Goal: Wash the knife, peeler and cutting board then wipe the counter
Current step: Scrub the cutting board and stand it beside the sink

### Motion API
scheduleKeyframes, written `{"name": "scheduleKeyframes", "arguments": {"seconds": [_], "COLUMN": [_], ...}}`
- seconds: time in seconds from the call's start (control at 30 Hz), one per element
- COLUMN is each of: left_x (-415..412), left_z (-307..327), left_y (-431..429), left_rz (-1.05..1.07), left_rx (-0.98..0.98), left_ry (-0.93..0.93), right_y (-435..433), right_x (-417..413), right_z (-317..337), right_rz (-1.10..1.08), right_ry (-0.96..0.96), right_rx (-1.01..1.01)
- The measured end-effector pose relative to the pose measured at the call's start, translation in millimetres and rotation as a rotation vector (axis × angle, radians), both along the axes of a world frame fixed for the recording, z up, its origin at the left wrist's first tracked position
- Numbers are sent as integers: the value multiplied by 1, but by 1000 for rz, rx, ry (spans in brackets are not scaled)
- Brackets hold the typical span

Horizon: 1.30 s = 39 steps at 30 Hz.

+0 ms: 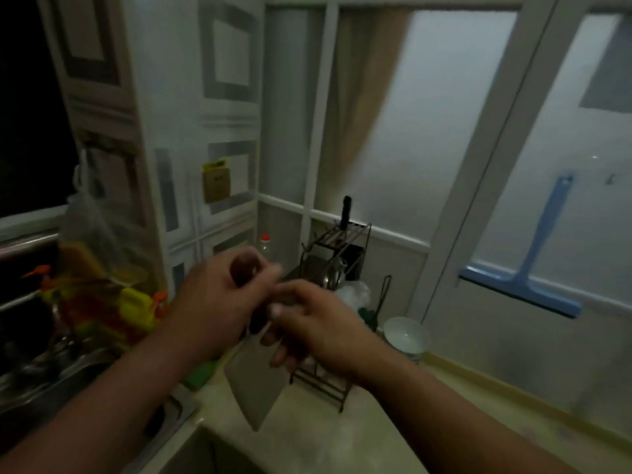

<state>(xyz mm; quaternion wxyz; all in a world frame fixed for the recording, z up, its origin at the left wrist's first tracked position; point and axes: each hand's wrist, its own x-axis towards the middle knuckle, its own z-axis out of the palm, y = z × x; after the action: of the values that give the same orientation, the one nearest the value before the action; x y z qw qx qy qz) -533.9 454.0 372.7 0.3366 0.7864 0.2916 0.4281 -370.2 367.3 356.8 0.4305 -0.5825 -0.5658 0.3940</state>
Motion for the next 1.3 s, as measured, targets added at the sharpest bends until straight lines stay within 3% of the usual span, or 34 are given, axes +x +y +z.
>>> {"name": "scheduleKeyframes", "arguments": {"seconds": [0.17,0.33,0.63,1.03,1.13,1.3], "left_x": [65,135,228,267,284,296], "left_z": [74,125,124,102,88,53], "left_y": [20,38,77,106,120,134], "left_rz": [158,146,100,169,265,439], "left_rx": [121,264,302,215,243,416], "left_ry": [-233,-252,19,281,422,820], "right_y": [-24,-43,-27,12,18,24], "right_x": [99,177,264,294,291,291], "right_z": [-6,-28,-55,-63,-69,-87], "right_rz": [-451,-580,-533,-420,-395,-379], "right_ry": [81,136,212,232,262,296], "right_rx": [142,116,4,19,4,-36]}}
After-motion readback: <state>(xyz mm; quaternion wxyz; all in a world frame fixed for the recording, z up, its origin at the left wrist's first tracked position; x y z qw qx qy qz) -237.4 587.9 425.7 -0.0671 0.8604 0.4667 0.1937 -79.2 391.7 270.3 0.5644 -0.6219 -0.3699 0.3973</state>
